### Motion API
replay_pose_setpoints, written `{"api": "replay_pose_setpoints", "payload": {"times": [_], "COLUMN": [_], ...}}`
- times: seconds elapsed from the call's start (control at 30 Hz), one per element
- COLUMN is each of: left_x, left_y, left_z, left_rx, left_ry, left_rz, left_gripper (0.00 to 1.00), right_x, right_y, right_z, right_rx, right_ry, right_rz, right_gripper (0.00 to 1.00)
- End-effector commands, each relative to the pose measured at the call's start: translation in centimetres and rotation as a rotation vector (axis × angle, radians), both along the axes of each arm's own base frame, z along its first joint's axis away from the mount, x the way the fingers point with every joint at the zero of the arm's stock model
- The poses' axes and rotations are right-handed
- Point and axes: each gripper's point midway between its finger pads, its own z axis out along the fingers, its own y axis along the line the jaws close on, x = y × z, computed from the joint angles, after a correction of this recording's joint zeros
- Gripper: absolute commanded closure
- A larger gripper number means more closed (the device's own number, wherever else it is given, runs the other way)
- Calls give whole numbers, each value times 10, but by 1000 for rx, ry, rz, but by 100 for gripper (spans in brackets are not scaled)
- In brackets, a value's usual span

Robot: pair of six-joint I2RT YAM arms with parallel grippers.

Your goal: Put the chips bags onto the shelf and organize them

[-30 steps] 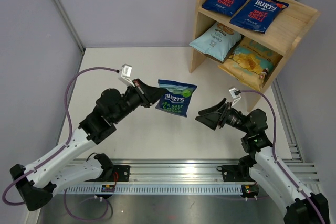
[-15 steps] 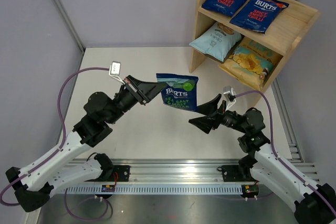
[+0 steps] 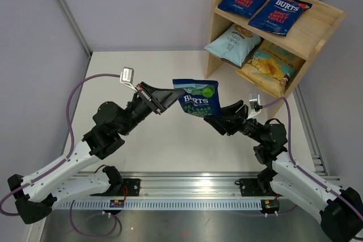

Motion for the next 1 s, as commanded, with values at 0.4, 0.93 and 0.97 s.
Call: {"api": "replay_pose_setpoints", "payload": {"times": [0.4, 0.93, 0.97], "left_x": [27, 28, 31], "left_y": [27, 32, 37], "left_z": [4, 8, -1], "left_rx": [67, 317, 367], "left_ry": [-18, -236, -225], "left_rz": [230, 276, 300], "left_gripper": [92, 1, 1], "right_x": [-11, 6, 9], "right_y": [-12, 1, 2], "right_z": [40, 54, 53], "right_rx": [127, -6, -9], "right_ry": [-15, 384, 414], "right_rz": [-6, 8, -2], "right_gripper": [90, 100, 100]}}
